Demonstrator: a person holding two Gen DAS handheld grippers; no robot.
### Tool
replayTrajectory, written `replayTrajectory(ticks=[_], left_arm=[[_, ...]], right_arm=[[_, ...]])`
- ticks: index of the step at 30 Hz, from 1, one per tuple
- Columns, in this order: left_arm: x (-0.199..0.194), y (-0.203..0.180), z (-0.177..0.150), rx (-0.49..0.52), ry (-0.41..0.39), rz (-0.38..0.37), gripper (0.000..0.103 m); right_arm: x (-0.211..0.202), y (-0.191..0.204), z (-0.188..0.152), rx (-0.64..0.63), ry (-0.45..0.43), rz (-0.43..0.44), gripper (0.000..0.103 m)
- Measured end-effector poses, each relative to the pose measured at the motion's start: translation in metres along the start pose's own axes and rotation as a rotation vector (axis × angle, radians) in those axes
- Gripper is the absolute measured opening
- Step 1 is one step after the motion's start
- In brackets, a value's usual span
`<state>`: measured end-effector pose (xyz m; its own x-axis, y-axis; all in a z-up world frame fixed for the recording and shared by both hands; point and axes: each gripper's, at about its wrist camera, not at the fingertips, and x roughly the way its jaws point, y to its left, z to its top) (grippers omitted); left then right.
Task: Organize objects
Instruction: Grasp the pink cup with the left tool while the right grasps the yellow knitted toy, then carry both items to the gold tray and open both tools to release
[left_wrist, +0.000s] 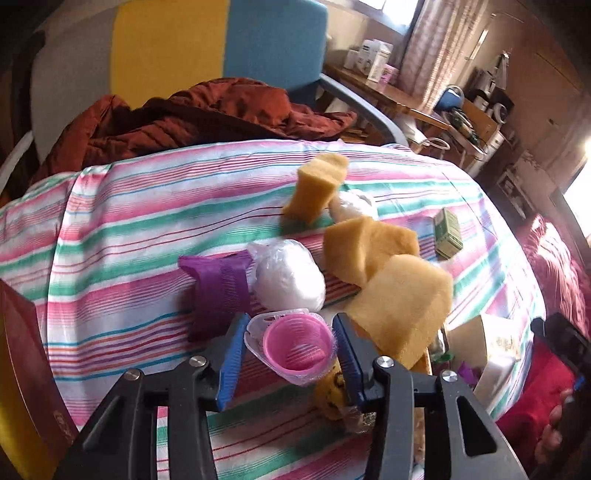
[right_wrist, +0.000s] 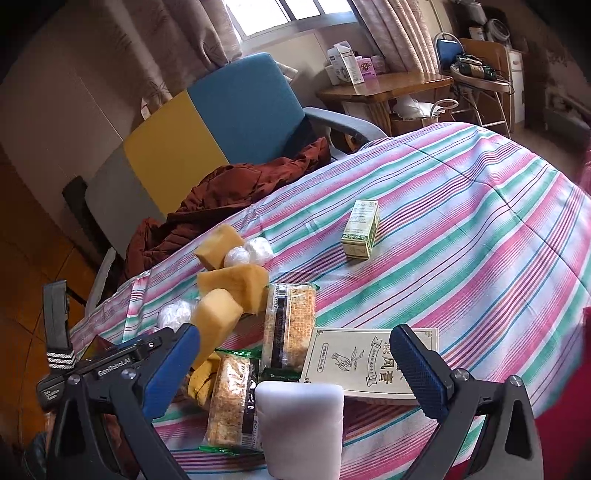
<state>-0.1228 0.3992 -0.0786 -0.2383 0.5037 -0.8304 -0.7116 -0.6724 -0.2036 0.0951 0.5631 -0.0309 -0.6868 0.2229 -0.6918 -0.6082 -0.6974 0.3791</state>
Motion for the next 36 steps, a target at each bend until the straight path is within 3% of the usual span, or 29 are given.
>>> replayTrajectory(ticks=[3, 9, 16, 19, 21, 24, 29, 30, 31, 32, 33, 36], left_arm=[[-0.013, 0.001, -0.01, 0.014, -0.024, -0.053, 0.045], [-0.042, 0.017, -0.038, -0.046, -0.04, -0.065, 0.045], [-0.08, 0.038, -0.066, -0.121, -0.064, -0.094, 0.045], [-0.092, 0.043, -0.07, -0.127, -0.08, -0.089, 0.045], [-0.099, 0.048, -0.071, -0.132, -0.09, -0.094, 0.045], [-0.114, 0.048, -0.074, -0.113, -0.114, -0.107, 0.045], [-0.132, 0.042, -0.08, -0.087, -0.139, -0.139, 0.045], [-0.136, 0.04, -0.082, -0.084, -0.143, -0.145, 0.045], [-0.138, 0.04, -0.084, -0.08, -0.149, -0.145, 0.045], [-0.141, 0.04, -0.086, -0.075, -0.159, -0.132, 0.045], [-0.146, 0.041, -0.087, -0.076, -0.174, -0.119, 0.045], [-0.157, 0.055, -0.09, -0.127, -0.199, -0.13, 0.045]], right_arm=[[0.002, 0.001, 0.0, -0.002, 0.003, -0.01, 0.103], [0.002, 0.009, -0.002, -0.039, 0.001, 0.001, 0.103], [0.003, 0.032, -0.009, -0.124, 0.038, 0.118, 0.103], [0.002, 0.072, -0.027, -0.3, 0.128, 0.303, 0.103], [0.002, 0.109, -0.053, -0.486, 0.211, 0.379, 0.103], [0.01, 0.145, -0.089, -0.689, 0.298, 0.388, 0.103], [0.021, 0.164, -0.105, -0.789, 0.336, 0.354, 0.103], [0.023, 0.167, -0.107, -0.796, 0.347, 0.365, 0.1], [0.024, 0.171, -0.11, -0.809, 0.352, 0.366, 0.091], [0.024, 0.173, -0.11, -0.821, 0.351, 0.356, 0.05], [0.026, 0.176, -0.111, -0.815, 0.363, 0.371, 0.04], [0.025, 0.177, -0.113, -0.775, 0.354, 0.375, 0.04]])
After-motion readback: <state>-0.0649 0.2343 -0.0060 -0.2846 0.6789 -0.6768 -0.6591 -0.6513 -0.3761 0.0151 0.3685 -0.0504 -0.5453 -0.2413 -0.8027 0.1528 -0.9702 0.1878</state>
